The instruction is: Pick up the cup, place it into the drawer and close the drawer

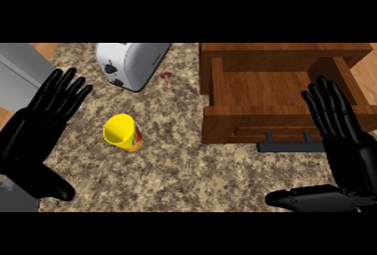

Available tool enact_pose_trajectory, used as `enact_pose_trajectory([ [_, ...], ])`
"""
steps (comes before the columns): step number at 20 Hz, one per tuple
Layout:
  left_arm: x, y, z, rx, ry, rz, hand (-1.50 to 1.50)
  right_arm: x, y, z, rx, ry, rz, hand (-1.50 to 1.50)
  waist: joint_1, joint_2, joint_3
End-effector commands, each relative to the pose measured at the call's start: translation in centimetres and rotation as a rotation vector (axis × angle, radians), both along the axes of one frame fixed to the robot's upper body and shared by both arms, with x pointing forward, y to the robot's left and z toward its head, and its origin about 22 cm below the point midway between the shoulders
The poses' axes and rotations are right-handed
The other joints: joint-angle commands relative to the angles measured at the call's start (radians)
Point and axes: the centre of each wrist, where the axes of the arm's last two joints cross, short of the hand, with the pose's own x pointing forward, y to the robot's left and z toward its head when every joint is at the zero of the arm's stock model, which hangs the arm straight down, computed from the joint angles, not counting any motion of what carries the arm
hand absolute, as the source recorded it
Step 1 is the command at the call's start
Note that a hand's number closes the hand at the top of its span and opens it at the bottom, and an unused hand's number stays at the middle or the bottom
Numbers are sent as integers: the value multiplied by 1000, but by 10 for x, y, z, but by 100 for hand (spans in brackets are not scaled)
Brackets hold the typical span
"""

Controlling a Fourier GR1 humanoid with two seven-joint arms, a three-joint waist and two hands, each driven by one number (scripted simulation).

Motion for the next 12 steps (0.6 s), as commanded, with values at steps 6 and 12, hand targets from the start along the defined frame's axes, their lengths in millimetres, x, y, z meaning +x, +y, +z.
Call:
enact_pose_trajectory([
  [6, 38, 24, -51, 46, 117, 10, -150, 34, -4, 4, -18, 7, 20, -150, 3, -2, 0],
  [12, 61, 28, -87, 71, 168, 39, -150, 44, -18, 5, -19, -15, 19, -150, 0, -2, 0],
])
